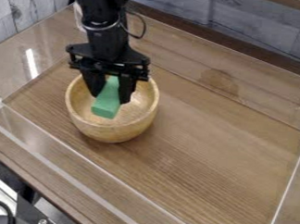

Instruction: Put green object into wooden bowl

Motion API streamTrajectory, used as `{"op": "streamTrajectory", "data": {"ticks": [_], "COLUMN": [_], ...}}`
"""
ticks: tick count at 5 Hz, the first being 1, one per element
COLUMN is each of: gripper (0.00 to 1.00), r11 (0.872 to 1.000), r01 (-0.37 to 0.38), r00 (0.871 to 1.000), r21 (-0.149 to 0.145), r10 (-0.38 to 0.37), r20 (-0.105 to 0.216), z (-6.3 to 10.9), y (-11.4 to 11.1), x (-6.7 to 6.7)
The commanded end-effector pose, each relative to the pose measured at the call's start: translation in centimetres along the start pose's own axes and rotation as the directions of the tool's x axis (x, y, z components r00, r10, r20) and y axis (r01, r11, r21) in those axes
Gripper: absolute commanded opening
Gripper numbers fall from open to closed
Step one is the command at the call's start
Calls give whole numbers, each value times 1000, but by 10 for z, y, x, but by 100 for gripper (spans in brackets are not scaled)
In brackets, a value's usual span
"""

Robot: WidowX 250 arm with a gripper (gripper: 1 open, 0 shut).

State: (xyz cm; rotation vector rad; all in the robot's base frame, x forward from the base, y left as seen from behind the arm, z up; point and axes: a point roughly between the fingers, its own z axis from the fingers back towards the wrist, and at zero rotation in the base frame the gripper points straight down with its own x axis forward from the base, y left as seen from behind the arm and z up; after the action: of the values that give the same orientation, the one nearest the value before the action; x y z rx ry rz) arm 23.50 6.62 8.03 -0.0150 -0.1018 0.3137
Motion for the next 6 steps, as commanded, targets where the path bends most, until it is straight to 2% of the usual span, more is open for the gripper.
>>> {"op": "streamTrajectory", "data": {"ticks": [1, 2, 3, 4, 5, 6], "gripper": [0, 100, 100, 100, 100, 100], "r11": [1000, 998, 994, 991, 991, 994], "r01": [14, 66, 106, 134, 137, 113], "r00": [999, 997, 994, 991, 990, 993], "r21": [9, 7, 2, -3, -9, -8], "r10": [-14, -66, -106, -134, -136, -112], "r20": [31, 26, 23, 20, 32, 32], "z": [-4, 1, 8, 9, 20, 26], "y": [7, 9, 11, -6, -14, -8], "x": [11, 15, 19, 23, 26, 28]}}
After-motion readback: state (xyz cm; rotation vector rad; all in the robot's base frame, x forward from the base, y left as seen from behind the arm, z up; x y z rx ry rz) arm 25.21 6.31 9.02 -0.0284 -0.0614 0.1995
